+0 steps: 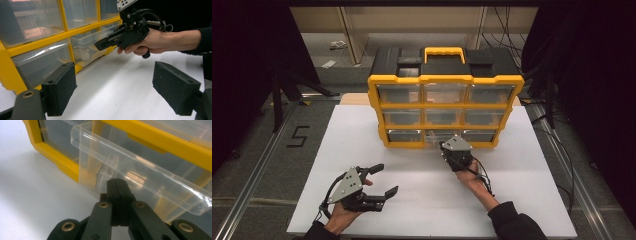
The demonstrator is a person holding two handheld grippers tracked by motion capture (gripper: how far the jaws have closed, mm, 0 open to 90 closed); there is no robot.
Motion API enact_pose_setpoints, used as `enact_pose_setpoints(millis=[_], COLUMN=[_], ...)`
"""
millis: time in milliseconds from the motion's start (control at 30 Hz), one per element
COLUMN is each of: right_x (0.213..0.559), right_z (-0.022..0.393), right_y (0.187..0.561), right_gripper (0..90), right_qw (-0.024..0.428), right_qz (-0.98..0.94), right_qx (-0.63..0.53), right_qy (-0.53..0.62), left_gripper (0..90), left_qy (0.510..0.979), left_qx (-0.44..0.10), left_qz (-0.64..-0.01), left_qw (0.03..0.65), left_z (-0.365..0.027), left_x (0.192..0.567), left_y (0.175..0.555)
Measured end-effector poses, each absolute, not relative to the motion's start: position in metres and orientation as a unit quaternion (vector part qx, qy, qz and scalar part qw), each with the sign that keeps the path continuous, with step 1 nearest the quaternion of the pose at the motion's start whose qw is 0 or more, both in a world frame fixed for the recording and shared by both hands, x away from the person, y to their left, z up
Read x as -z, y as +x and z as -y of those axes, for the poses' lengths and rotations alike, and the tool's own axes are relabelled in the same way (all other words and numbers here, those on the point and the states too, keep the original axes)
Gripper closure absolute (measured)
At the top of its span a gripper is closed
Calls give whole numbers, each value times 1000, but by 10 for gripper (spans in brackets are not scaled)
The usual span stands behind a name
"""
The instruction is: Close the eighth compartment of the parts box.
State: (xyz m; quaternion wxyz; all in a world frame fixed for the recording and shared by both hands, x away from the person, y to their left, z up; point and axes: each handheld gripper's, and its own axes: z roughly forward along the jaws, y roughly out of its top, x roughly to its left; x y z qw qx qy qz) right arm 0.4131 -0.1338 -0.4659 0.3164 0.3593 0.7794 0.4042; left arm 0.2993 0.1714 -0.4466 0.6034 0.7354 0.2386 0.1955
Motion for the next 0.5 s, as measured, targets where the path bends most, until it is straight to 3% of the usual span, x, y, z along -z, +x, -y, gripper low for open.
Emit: enact_pose_setpoints(millis=[500], right_x=[465], right_z=[136], right_y=[420], right_gripper=[900], right_qw=[323], right_qz=[-766], right_qx=[-411], right_qy=[373], left_gripper=[185], left_qy=[735], left_qx=[-196], left_qz=[-240], left_qw=[604], left_z=[-171], left_x=[447], left_y=[300])
